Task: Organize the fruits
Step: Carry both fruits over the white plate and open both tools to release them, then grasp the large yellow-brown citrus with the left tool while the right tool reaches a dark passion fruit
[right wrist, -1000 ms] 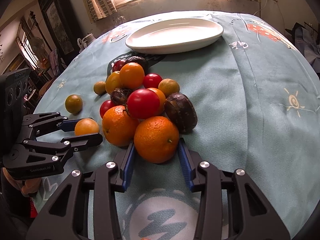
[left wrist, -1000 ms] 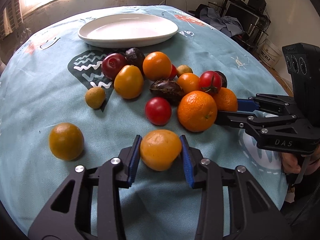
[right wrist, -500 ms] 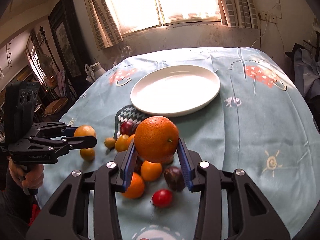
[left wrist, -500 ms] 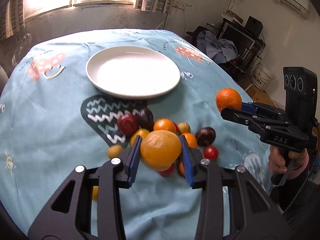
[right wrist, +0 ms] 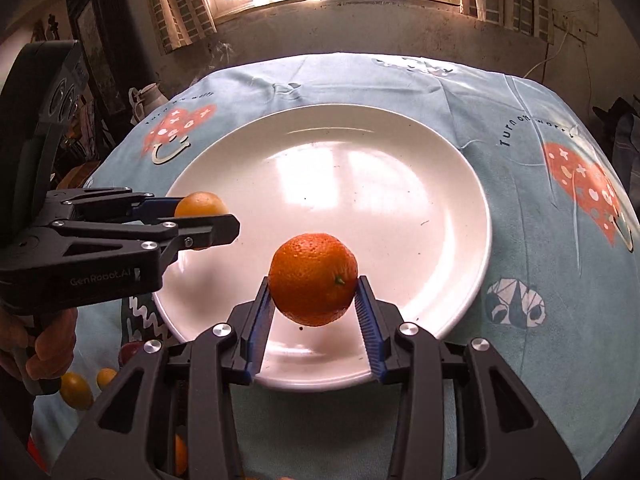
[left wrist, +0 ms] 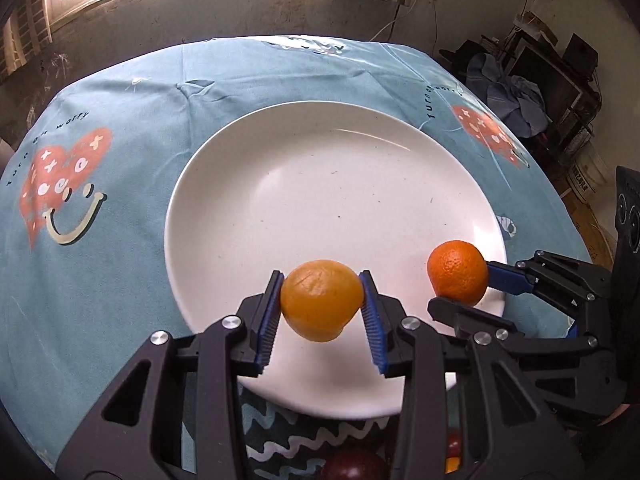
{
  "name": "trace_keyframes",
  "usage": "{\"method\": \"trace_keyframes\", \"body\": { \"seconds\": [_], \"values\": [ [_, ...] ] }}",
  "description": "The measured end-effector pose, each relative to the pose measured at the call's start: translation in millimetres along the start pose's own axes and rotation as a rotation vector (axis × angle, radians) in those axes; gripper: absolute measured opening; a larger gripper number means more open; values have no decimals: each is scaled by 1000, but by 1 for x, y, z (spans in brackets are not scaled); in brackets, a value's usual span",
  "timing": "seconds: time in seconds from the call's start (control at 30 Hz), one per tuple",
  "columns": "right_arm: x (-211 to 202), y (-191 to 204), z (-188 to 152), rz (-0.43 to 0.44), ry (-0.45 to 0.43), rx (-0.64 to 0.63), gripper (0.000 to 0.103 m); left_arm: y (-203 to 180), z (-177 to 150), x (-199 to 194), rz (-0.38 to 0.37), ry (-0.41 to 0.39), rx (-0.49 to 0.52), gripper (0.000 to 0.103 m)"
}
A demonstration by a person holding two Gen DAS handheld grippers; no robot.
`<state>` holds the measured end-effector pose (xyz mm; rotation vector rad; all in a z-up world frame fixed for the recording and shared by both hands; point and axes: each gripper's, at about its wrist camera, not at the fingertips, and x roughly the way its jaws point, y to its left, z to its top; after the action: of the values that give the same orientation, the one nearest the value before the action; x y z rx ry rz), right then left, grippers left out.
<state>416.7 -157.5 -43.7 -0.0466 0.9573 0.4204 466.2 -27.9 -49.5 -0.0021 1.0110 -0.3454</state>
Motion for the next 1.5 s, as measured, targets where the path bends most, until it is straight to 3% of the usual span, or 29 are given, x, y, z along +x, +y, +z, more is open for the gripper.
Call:
{"method": "trace_keyframes", "body": {
  "seconds": [0.07, 0.1, 0.17, 0.2, 0.33, 0.53, 0.63, 0.73, 0.9, 1.23, 1.5],
  "values": [
    [5, 3, 0, -9, 14, -19, 45, 1, 0, 6, 16, 7, -2, 56],
    [4, 4, 0, -12, 12, -24, 54, 1, -1, 4, 24, -3, -5, 74],
    [-8, 7, -2, -29, -25, -21, 63, 3, -4, -7, 35, -43, -8, 80],
    [-15, 7, -3, -28, -46, -17, 63, 3, -5, -13, 29, -50, -10, 82],
    [-52, 7, -18, -23, -91, 20, 63, 4, -25, -50, 19, -79, -22, 83],
    [-106, 10, -75, -78, -153, 48, 63, -1, -97, -123, 28, -182, -16, 93],
    [-112, 10, -107, -110, -143, 92, 63, -6, -141, -145, 51, -217, -8, 93],
    [-108, 7, -134, -73, -107, 164, 63, -7, -183, -154, 55, -224, -16, 94],
    [-97, 7, -151, -55, -69, 209, 63, -4, -231, -149, 13, -210, -54, 93],
    [-88, 15, -150, -96, -34, 167, 63, 2, -243, -141, 52, -207, -76, 93],
    [-80, 21, -146, -150, -20, 134, 51, 3, -243, -139, 58, -199, -83, 93]
  ]
}}
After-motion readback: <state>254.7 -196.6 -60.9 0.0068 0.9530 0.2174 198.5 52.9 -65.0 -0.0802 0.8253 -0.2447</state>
